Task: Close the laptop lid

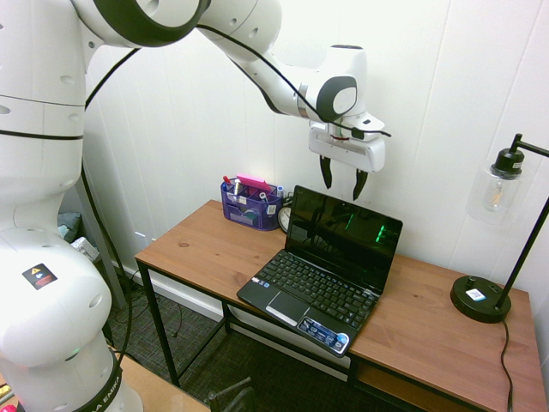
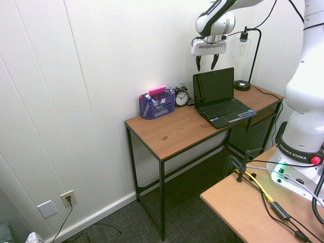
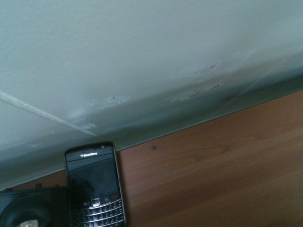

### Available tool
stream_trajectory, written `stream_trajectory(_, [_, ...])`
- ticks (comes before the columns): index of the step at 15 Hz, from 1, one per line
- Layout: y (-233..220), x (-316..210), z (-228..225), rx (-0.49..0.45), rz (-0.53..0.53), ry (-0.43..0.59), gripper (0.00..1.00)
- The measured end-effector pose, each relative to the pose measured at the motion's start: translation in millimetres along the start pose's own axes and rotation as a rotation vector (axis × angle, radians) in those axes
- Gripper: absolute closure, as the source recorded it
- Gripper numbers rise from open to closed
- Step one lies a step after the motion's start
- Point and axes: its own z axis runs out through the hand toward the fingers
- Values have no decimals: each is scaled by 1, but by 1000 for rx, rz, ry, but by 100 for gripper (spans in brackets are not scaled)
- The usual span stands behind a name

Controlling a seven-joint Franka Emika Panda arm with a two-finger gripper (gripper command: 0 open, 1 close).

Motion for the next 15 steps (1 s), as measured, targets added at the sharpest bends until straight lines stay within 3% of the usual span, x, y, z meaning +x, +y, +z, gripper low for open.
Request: stream_trajectory(15, [9, 5, 22, -18, 12, -27, 100])
